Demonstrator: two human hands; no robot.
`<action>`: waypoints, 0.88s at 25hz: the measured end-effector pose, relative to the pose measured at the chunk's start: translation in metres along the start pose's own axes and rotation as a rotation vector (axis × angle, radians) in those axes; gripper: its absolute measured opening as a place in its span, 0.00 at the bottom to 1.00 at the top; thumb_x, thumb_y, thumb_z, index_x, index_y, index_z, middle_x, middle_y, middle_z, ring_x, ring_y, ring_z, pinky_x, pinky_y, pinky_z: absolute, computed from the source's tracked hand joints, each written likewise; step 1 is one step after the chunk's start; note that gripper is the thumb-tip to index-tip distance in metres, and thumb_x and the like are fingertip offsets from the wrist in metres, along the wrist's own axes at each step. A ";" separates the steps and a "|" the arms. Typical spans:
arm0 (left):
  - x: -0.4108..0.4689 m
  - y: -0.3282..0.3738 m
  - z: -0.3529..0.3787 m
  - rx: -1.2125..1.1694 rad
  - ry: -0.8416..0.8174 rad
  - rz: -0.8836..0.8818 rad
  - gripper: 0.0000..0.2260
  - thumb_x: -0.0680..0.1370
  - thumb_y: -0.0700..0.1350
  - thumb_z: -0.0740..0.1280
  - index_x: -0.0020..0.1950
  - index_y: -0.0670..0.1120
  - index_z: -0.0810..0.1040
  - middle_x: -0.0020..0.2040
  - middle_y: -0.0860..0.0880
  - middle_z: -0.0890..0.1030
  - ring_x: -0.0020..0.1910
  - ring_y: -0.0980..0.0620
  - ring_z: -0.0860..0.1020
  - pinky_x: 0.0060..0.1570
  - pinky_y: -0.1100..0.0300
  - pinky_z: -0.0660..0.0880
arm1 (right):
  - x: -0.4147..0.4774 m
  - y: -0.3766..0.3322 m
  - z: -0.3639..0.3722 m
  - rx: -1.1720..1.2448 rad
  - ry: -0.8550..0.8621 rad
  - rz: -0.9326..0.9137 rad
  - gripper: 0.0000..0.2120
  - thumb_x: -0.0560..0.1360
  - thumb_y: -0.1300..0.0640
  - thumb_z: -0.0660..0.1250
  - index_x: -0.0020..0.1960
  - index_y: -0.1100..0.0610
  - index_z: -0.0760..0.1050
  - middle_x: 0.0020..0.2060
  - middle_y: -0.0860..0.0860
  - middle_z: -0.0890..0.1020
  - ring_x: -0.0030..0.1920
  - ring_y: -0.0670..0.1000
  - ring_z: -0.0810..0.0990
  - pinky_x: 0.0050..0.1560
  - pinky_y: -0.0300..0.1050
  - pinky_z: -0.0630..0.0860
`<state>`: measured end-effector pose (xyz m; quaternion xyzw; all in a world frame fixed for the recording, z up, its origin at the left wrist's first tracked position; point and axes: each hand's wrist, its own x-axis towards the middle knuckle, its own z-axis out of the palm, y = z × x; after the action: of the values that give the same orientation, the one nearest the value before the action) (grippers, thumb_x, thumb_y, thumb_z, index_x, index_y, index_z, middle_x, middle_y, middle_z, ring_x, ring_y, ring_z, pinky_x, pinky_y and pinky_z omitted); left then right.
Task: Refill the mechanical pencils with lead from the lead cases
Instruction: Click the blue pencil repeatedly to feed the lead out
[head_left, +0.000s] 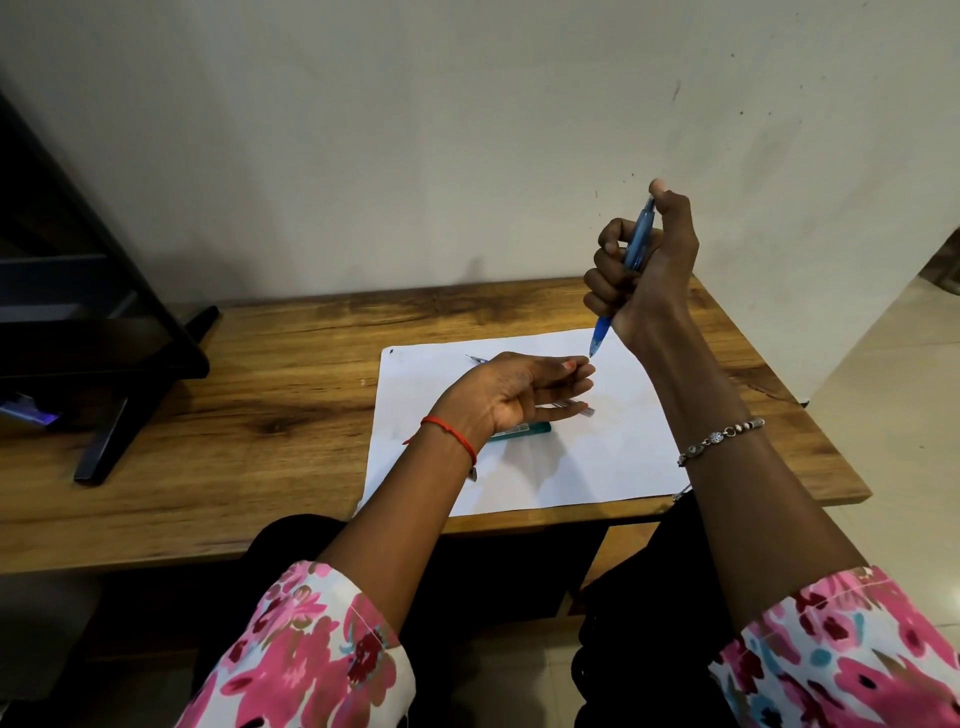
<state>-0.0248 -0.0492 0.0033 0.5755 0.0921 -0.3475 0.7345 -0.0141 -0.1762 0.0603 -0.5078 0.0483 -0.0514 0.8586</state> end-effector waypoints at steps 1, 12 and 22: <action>0.000 0.000 0.000 0.002 0.001 0.000 0.06 0.77 0.35 0.63 0.44 0.39 0.80 0.36 0.46 0.84 0.35 0.52 0.82 0.44 0.54 0.80 | 0.000 0.000 0.000 -0.001 0.000 0.001 0.27 0.77 0.41 0.51 0.27 0.57 0.63 0.17 0.47 0.59 0.20 0.45 0.54 0.27 0.36 0.51; 0.000 0.000 0.001 0.003 -0.008 0.001 0.06 0.77 0.35 0.63 0.44 0.38 0.79 0.35 0.47 0.84 0.33 0.53 0.83 0.40 0.55 0.81 | 0.000 -0.001 -0.001 -0.012 -0.020 -0.007 0.26 0.77 0.42 0.49 0.28 0.58 0.63 0.18 0.47 0.58 0.21 0.46 0.53 0.28 0.36 0.50; -0.001 -0.001 0.004 0.001 -0.007 -0.008 0.06 0.77 0.35 0.63 0.44 0.38 0.79 0.35 0.46 0.84 0.32 0.53 0.83 0.38 0.56 0.81 | -0.001 0.001 -0.002 -0.016 -0.039 -0.009 0.30 0.77 0.37 0.49 0.27 0.58 0.65 0.17 0.47 0.59 0.21 0.46 0.53 0.29 0.40 0.49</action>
<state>-0.0272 -0.0526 0.0044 0.5744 0.0918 -0.3526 0.7330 -0.0152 -0.1775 0.0586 -0.5156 0.0296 -0.0447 0.8551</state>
